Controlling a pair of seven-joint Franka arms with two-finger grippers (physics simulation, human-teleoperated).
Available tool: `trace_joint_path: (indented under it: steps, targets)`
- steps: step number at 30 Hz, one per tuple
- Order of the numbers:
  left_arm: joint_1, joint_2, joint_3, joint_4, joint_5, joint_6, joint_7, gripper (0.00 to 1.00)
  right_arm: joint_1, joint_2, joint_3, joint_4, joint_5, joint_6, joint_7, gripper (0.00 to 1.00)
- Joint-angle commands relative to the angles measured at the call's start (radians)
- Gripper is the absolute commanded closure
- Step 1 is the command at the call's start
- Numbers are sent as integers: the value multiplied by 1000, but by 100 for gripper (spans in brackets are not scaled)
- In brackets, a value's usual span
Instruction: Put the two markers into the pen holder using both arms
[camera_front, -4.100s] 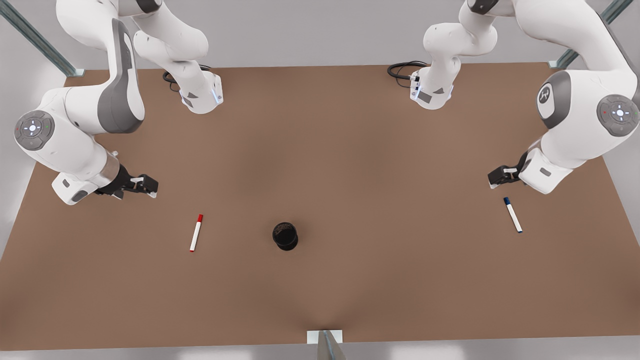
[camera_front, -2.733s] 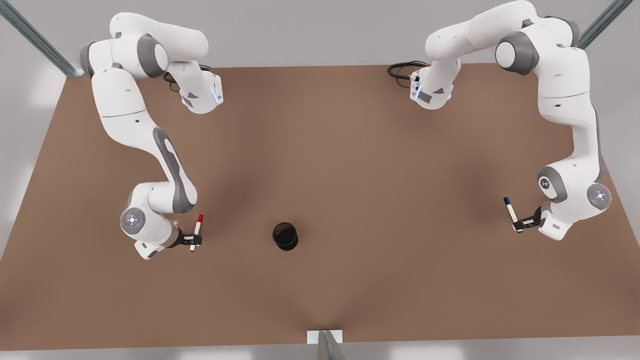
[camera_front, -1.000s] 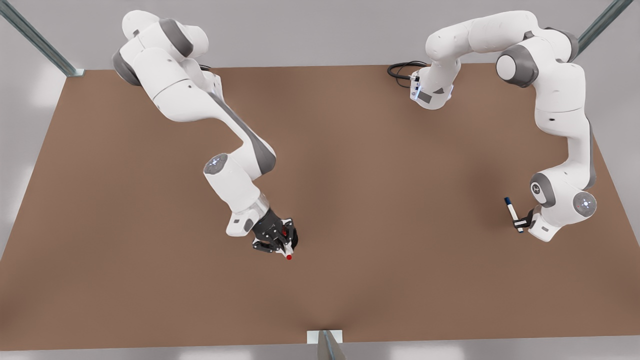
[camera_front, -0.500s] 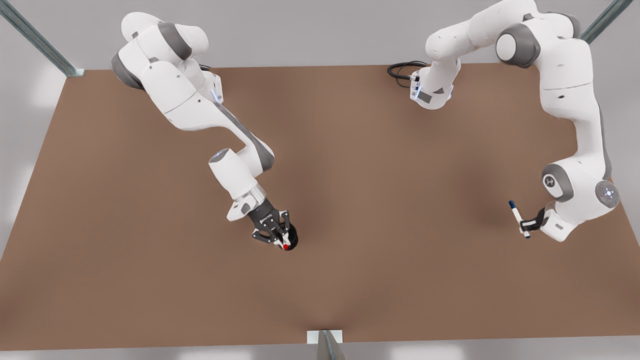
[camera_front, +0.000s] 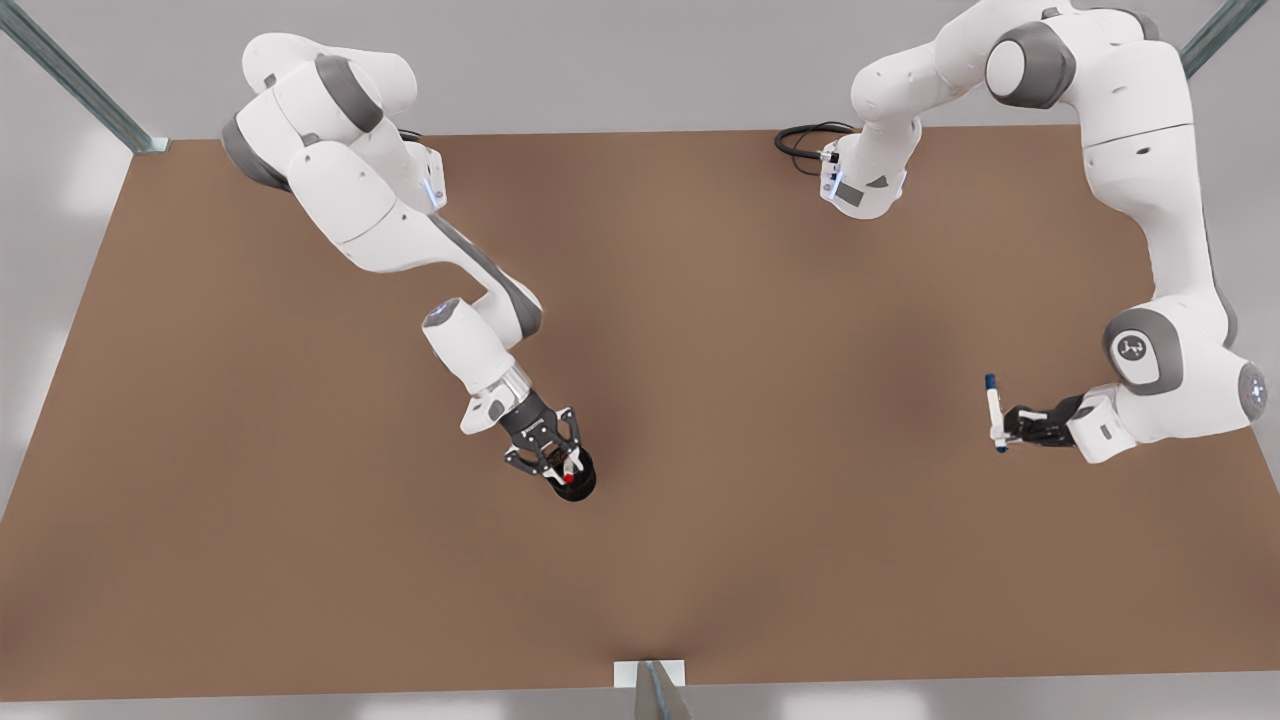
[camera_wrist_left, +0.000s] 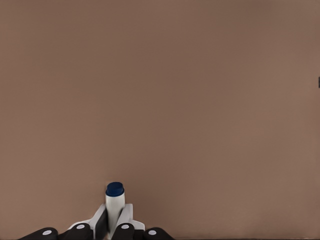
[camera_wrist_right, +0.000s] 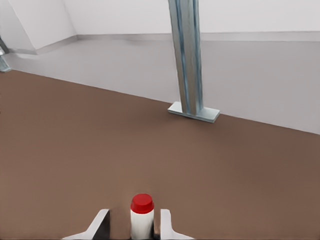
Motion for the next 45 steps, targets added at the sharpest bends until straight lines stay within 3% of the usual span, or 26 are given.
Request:
trace_joint_path:
  steps: [1,3,4,6,8,9,10,11,12,13,21,31,37,45]
  targets:
    - [-1,2,-30,2,-109,-104,498,73,-1,-4,2,3,-19,5,-6,0]
    - [-3,9,-124,52,-129,-90,535,73,-50,-51,2,32,-86,-31,-22,0]
    - [-1,17,-162,57,-144,-79,553,73,-110,-125,10,40,-104,-162,-20,0]
    - [-46,29,-167,57,-286,-62,610,73,-176,-307,10,182,-104,-704,-19,0]
    - [-47,38,-213,57,-336,-42,642,74,-175,-348,10,509,-65,-1455,27,0]
    - [-77,64,-230,56,-399,-4,717,74,-178,-351,1,613,-40,-1703,37,0]
    - [-124,78,-230,56,-437,51,743,74,-237,-363,8,655,-40,-1808,37,0]
    - [-178,87,-228,56,-502,116,782,74,-235,-475,-95,600,-6,-1866,40,0]
    - [-230,109,-231,59,-542,199,813,74,-193,-536,-249,524,132,-1869,11,0]
    - [-258,121,-233,59,-582,248,837,74,-120,-535,-341,514,130,-1874,11,0]
    - [-414,218,-234,194,-701,426,837,74,-118,-447,-337,570,175,-1859,26,0]
    - [-555,399,-420,425,-730,780,839,73,-126,-412,-340,606,181,-1837,9,0]
    - [-687,506,-422,579,-729,924,840,73,-127,-410,-340,604,182,-1837,6,0]
    - [-758,587,-415,628,-729,1009,840,73,-129,-404,-341,604,182,-1837,6,0]
